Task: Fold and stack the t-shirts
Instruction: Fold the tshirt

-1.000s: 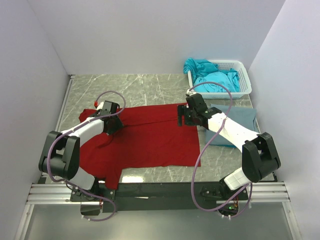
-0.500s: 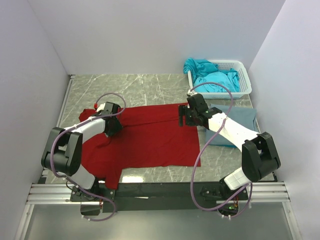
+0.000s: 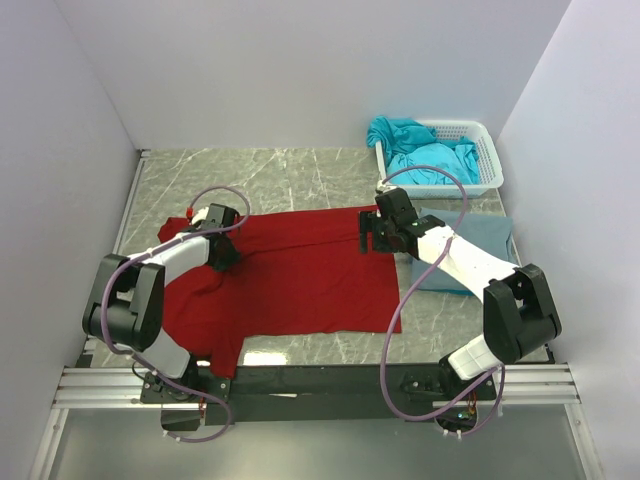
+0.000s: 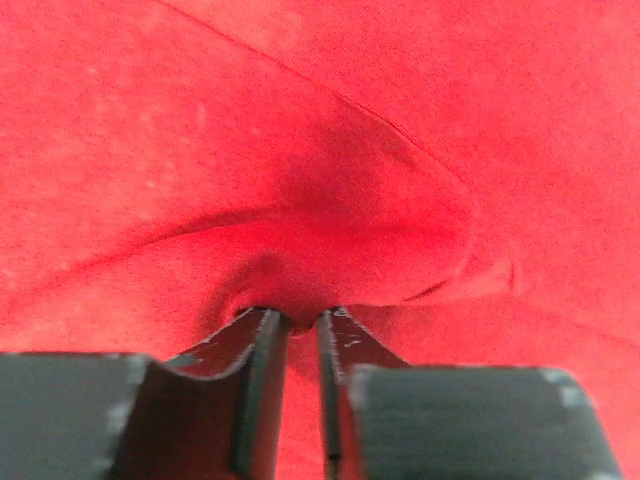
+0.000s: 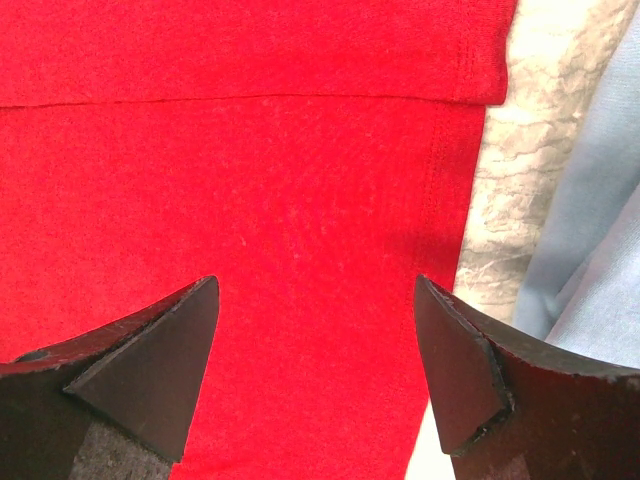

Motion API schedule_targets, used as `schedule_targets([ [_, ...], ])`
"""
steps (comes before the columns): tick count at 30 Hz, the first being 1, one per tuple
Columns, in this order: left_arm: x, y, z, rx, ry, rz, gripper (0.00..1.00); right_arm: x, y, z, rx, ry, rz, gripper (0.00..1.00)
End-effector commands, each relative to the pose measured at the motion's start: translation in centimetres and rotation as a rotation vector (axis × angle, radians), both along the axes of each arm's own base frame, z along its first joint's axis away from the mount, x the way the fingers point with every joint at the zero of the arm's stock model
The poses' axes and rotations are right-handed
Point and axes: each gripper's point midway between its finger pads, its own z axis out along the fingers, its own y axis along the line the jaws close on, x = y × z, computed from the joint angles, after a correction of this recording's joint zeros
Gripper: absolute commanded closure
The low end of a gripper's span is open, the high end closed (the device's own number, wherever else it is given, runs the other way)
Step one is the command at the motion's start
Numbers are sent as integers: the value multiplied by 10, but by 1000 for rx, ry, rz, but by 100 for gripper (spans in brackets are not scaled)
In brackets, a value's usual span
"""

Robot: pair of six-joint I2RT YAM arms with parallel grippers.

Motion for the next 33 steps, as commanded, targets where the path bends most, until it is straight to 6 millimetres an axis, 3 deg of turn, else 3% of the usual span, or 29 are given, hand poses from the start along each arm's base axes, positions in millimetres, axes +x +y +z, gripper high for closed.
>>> schedule_targets([
  [1, 3, -12, 16, -65, -30, -30, 81, 6, -4, 1, -11, -17, -16, 15],
  [11, -3, -16, 27, -93, -25, -43, 82, 5, -4, -2, -15, -5, -14, 15],
  [13, -7, -20, 29, -111, -15, -55, 86, 5, -3, -3, -14, -1, -13, 15],
  [18, -22, -36, 29, -202, 24, -98, 87, 5, -5, -3, -20, 5, -14, 15],
  [24, -41, -37, 26, -218, 99, -114, 87, 3, -5, -7, -27, 19, -8, 15],
  [28, -45, -45, 38, -257, 99, -156, 87, 2, -5, -9, -32, 27, -6, 15],
  [33, -51, -53, 39, -291, 140, -215, 86, 2, -5, -10, -36, 29, -4, 15],
])
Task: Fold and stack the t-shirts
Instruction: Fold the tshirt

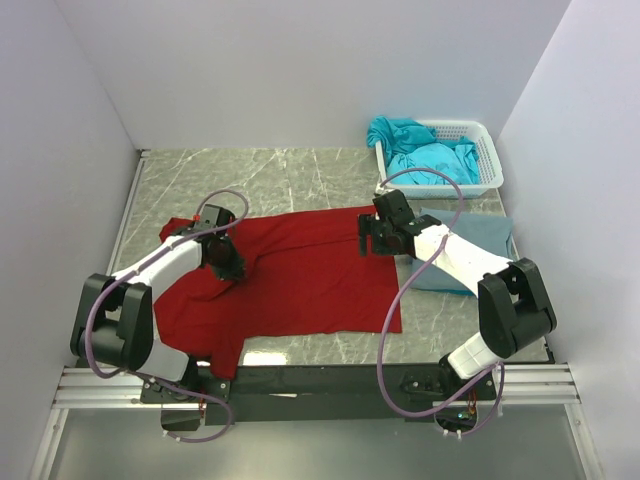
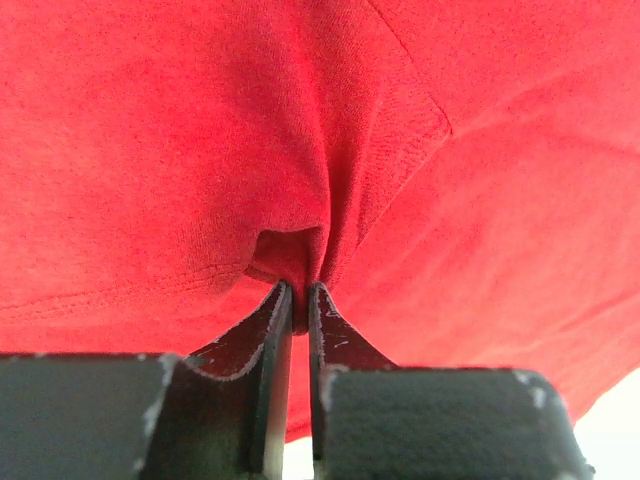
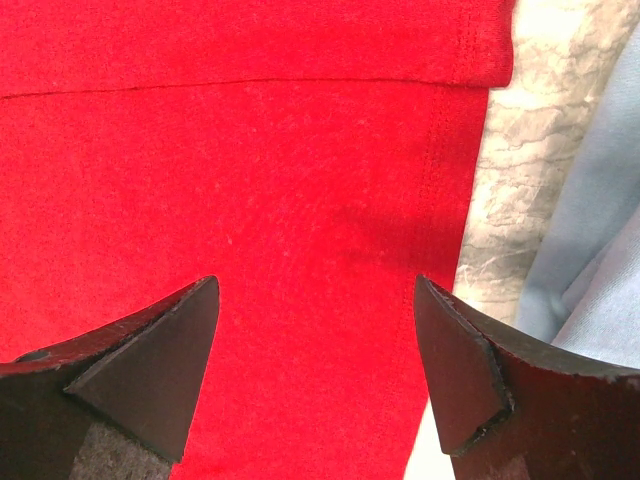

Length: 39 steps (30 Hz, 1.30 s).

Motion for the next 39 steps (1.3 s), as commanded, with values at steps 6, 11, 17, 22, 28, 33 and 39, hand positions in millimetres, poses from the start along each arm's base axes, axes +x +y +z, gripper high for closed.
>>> schedule_targets([
  [6, -12, 10, 10, 56, 77, -4, 62, 5, -6, 3, -25, -11, -10, 15],
  [11, -7, 17, 35, 77, 12, 47, 19, 6, -6, 3, -26, -13, -9, 15],
  [17, 10, 38, 64, 160, -102, 164, 0, 10, -2, 12, -6, -37, 5, 15],
  [22, 48, 64, 73, 175, -233, 283, 1, 18, 16, 29, 67, -69, 52, 15],
  [28, 113, 91, 56, 4, -387, 404, 1, 51, 45, 42, 129, -101, 111, 14],
  [33, 141, 117, 16, -2, -338, 427, 1, 86, 47, 19, 108, -57, 73, 14],
  [39, 162, 134, -16, 4, -300, 419, 2, 126, 43, -13, 41, -4, 33, 14],
])
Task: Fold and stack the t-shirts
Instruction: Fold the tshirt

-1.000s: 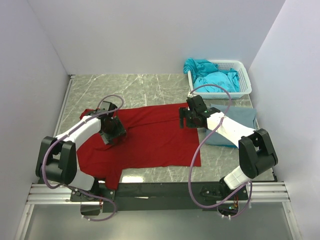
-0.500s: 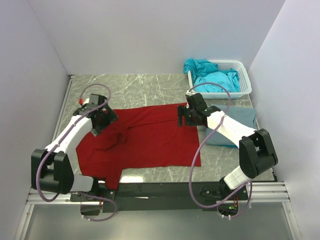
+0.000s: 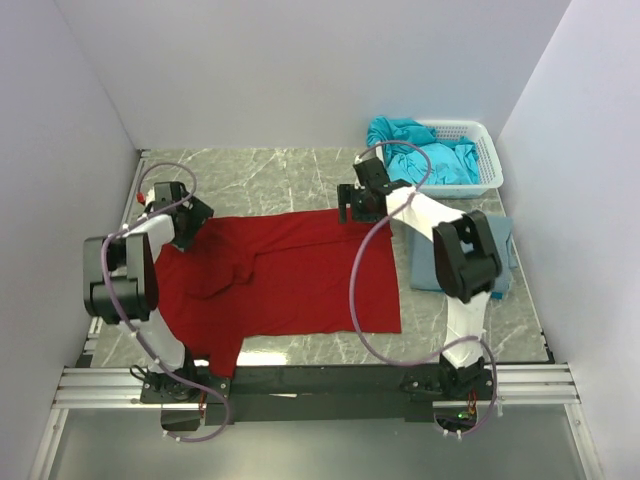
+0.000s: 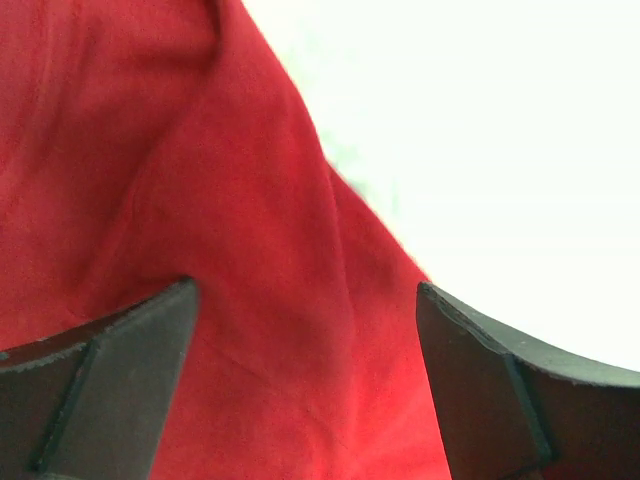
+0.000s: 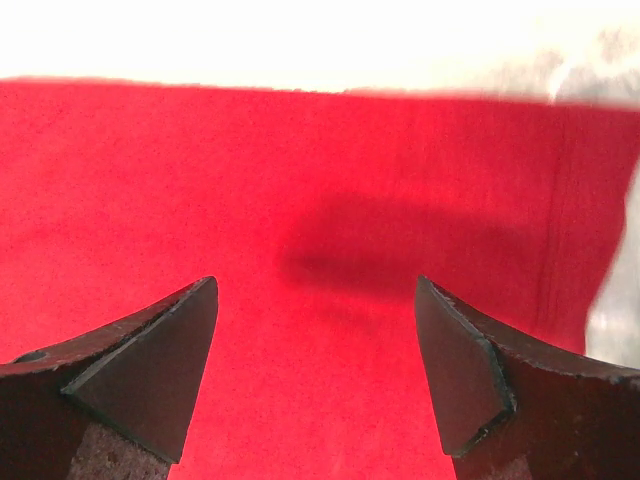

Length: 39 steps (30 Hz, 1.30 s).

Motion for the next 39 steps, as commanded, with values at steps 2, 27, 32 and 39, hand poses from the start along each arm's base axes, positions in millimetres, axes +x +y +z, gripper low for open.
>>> schedule_targets([
  [2, 15, 12, -19, -10, 8, -15, 2, 25, -9, -9, -45, 17, -32, 14],
  [27, 95, 38, -25, -72, -23, -54, 2, 91, -6, -45, -92, 133, 6, 14],
  [32, 112, 51, 10, -5, -59, -51, 1, 112, -1, -10, -73, 37, 38, 14],
  [39, 81, 54, 106, 68, -164, -20, 1, 108, 6, 75, -18, -128, 68, 14],
])
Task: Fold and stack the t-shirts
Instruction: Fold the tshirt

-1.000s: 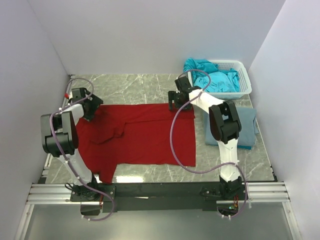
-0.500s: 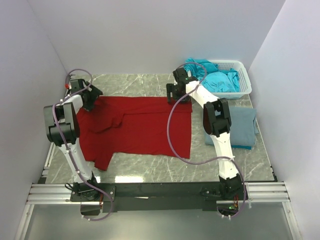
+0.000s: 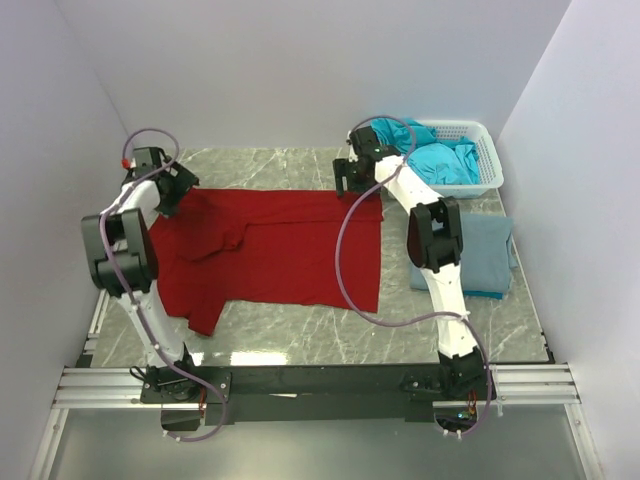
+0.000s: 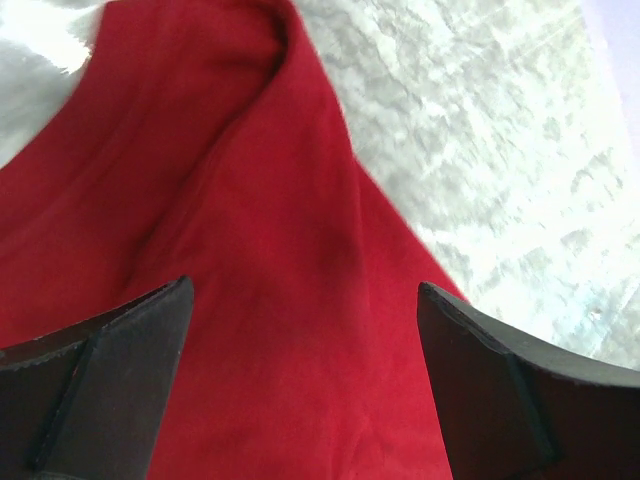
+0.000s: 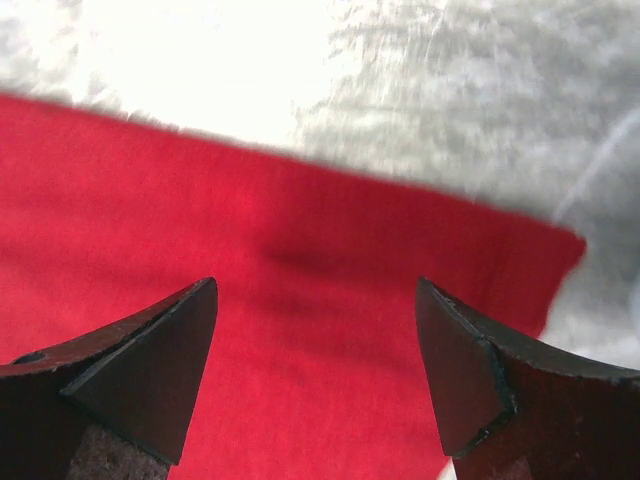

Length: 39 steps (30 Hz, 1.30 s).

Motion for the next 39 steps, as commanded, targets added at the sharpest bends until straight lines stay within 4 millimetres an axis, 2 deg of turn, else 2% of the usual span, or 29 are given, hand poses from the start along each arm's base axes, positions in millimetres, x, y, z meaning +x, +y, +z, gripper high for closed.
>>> schedule_targets([
  [1, -36, 3, 68, 48, -61, 44, 0, 4, 4, 101, 67, -207, 24, 14],
  [2, -48, -1, 70, 37, -51, 51, 1, -11, 4, 109, 70, -211, 25, 14],
  [3, -63, -4, 87, 31, -77, 62, 1, -20, 4, 113, 77, -217, 22, 14],
  [4, -89, -13, 87, 3, -69, 84, 0, -36, 4, 120, 96, -235, 13, 14],
  [5, -100, -17, 65, -15, -21, 91, 0, -43, 0, 122, 99, -246, 11, 14],
  [6, -115, -20, 81, 0, -67, 112, 1, -54, 2, 124, 119, -248, 3, 13],
  [7, -126, -36, 77, -21, -63, 102, 0, -58, 3, 131, 146, -286, -3, 13],
  [8, -148, -48, 70, -26, -49, 85, 1, -83, -3, 127, 155, -271, -7, 13],
  [9, -163, -55, 62, -12, -10, 94, 1, -93, -3, 125, 174, -270, -18, 13],
  [10, -177, -77, 56, -1, 25, 48, 1, -100, -4, 126, 194, -286, -24, 13],
  [11, -193, -81, 52, 11, 51, 55, 1, -121, -11, 117, 196, -265, -30, 13],
  [12, -214, -94, 43, 6, 112, 50, 1, -129, -15, 113, 203, -258, -49, 13],
  [13, -233, -109, 28, 21, 158, 15, 1, -136, -19, 122, 215, -286, -69, 13],
  [14, -244, -115, 31, 11, 147, 16, 1, -149, -25, 102, 199, -245, -81, 13],
  [16, -275, -125, 12, -12, 204, 19, 1, -159, -28, 97, 208, -240, -93, 13],
  [18, -290, -127, 10, -37, 209, 51, 0, -173, -33, 89, 211, -222, -98, 13],
  [19, -307, -120, 0, -4, 261, 75, 1, -178, -35, 85, 209, -216, -101, 13],
  [21, -321, -108, -3, 16, 282, 155, 1, -181, -40, 81, 194, -212, -115, 13],
  [22, -337, -100, -9, 43, 336, 187, 1, -182, -43, 80, 179, -208, -123, 13],
  [25, -345, -81, -11, 105, 335, 294, 1, -181, -48, 77, 153, -204, -141, 13],
  [28, -347, -70, -9, 154, 341, 341, 1, -181, -44, 75, 160, -193, -127, 13],
  [29, -348, -59, -10, 212, 345, 377, 1, -181, -45, 75, 160, -197, -127, 13],
  [31, -346, -51, -14, 243, 338, 421, 1, -181, -44, 74, 160, -195, -123, 13],
  [34, -347, -50, -27, 241, 392, 417, 2, -182, -49, 72, 134, -189, -130, 13],
  [37, -349, -51, -30, 242, 413, 419, 7, -182, -54, 70, 109, -193, -147, 13],
  [39, -349, -49, -28, 231, 384, 451, 16, -182, -54, 70, 115, -194, -145, 13],
])
